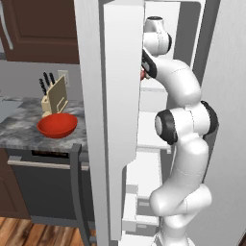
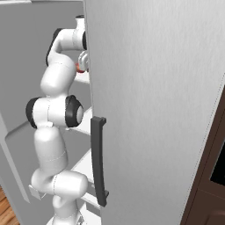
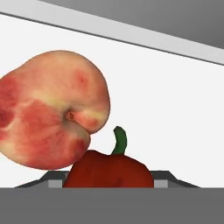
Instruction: Take the peach, bell pepper, and peach from the freezer and place them in the bowl on the counter.
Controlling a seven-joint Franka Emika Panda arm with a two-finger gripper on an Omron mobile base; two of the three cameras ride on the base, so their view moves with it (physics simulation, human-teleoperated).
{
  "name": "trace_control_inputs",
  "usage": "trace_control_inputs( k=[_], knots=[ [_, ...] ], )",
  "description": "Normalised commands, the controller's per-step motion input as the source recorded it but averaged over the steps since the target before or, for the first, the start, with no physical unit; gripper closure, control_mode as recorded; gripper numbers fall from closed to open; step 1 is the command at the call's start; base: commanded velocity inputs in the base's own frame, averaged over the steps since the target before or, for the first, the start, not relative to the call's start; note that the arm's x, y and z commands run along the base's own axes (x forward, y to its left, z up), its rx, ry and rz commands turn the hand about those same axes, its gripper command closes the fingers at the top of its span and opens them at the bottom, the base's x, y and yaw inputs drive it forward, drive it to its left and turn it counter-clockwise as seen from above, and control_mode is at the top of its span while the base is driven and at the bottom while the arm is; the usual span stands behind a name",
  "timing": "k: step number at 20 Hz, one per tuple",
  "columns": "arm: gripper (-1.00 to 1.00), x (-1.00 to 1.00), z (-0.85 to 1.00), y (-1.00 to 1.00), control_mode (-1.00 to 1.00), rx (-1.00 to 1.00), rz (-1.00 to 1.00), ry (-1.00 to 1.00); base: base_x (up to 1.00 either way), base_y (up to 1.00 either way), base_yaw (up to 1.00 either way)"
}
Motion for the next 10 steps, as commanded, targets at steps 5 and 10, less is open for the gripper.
trace_control_inputs(
  k=[5, 10],
  knots=[
    [1.0, -0.49, -0.03, -0.06, -1.0, 0.0, -0.05, -0.11, 0.0, 0.0, 0.0],
    [1.0, -0.66, -0.01, 0.0, -1.0, 0.0, 0.0, -0.13, 0.0, 0.0, 0.0]
  ],
)
